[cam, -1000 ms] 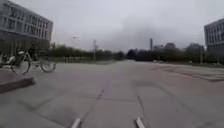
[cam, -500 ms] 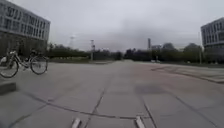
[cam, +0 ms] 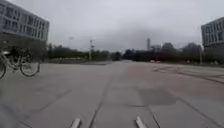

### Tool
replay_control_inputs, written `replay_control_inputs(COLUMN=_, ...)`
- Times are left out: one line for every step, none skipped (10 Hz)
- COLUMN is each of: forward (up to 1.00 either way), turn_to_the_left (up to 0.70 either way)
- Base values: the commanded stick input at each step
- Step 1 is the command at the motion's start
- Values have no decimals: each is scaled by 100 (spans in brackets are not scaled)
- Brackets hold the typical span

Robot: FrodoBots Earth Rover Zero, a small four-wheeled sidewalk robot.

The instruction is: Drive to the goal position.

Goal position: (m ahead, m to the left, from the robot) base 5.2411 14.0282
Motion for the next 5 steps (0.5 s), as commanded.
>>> replay_control_inputs(forward=100, turn_to_the_left=1)
replay_control_inputs(forward=100, turn_to_the_left=1)
replay_control_inputs(forward=100, turn_to_the_left=1)
replay_control_inputs(forward=100, turn_to_the_left=1)
replay_control_inputs(forward=100, turn_to_the_left=1)
